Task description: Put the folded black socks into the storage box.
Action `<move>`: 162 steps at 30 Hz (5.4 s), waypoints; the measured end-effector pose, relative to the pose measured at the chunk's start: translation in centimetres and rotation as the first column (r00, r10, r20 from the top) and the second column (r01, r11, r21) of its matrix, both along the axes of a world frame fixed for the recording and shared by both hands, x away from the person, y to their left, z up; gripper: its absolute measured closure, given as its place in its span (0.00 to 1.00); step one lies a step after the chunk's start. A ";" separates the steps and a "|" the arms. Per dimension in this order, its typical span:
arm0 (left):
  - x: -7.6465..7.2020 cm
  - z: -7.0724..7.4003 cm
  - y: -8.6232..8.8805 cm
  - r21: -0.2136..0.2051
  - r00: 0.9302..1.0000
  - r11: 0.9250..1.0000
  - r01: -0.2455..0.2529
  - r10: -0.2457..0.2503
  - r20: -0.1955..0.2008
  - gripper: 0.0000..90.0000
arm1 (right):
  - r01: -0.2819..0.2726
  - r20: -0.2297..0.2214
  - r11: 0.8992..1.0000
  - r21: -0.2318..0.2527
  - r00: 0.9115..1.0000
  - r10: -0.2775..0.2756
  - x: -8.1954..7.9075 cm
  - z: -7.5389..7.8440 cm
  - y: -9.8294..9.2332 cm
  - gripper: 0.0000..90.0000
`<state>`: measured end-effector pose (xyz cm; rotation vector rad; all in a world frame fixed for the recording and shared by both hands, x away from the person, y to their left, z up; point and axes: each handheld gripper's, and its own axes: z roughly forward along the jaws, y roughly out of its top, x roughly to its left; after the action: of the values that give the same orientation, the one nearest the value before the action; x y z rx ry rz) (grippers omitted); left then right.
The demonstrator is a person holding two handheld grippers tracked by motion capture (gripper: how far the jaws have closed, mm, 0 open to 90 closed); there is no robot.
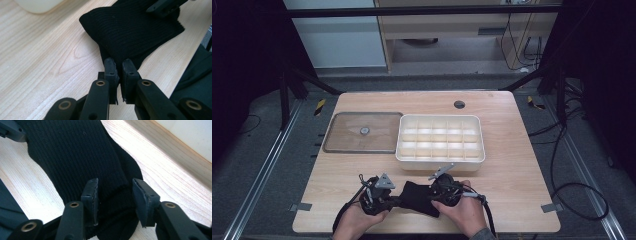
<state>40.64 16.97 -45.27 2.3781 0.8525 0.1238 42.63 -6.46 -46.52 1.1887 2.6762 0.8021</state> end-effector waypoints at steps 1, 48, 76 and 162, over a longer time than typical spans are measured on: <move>0.0 0.2 0.0 -0.004 1.000 1.000 0.002 -0.002 0.002 0.94 | -0.003 0.001 1.000 0.004 1.000 0.003 0.0 0.0 0.0 0.62; 0.6 2.1 0.6 0.014 0.998 0.998 0.056 -0.056 0.027 0.94 | -0.041 -0.005 0.999 0.015 0.999 0.041 -0.2 -0.3 1.0 0.69; 0.5 3.2 0.2 -0.012 0.994 0.995 0.103 -0.102 0.034 0.94 | -0.044 -0.021 0.999 0.032 0.999 0.045 -0.1 -0.6 2.0 0.80; -0.5 -1.1 -8.8 0.037 0.953 0.954 0.299 -0.296 -0.057 0.94 | 0.070 0.032 0.993 0.100 0.997 -0.073 -0.9 0.1 -5.6 0.64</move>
<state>40.10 8.21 -46.32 2.5312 0.5083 -0.0394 41.76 -12.10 -46.43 1.2714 2.5770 0.9444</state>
